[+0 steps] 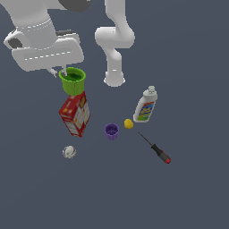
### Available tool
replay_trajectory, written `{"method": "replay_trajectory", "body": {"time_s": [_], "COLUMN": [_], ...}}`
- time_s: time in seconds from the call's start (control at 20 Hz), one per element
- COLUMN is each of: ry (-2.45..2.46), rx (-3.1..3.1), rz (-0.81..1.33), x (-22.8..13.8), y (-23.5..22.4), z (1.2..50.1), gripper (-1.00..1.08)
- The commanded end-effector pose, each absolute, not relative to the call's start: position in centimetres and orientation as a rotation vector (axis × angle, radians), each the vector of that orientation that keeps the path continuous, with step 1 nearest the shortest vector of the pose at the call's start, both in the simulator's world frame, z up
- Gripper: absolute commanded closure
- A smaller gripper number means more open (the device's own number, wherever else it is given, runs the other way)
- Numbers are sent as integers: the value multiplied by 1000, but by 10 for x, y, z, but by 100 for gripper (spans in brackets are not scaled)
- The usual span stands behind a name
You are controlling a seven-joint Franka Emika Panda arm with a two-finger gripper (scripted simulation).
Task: Pick up a designated object from a clutter of objects.
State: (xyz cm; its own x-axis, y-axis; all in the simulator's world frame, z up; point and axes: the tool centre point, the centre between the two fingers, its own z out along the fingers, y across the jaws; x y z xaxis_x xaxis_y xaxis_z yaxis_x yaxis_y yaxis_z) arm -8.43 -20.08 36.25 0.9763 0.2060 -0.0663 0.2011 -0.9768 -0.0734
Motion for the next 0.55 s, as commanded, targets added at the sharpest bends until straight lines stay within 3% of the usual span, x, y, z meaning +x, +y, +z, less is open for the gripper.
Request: {"method": "replay_trajectory", "body": {"time_s": [0.0,0.5], "ry": [-319,-319], "rx": [-3058,-3058], "rz": [112,112], "x": [-85,-86], "y": [-215,-235], "z": [374,389], "gripper": [108,108]}}
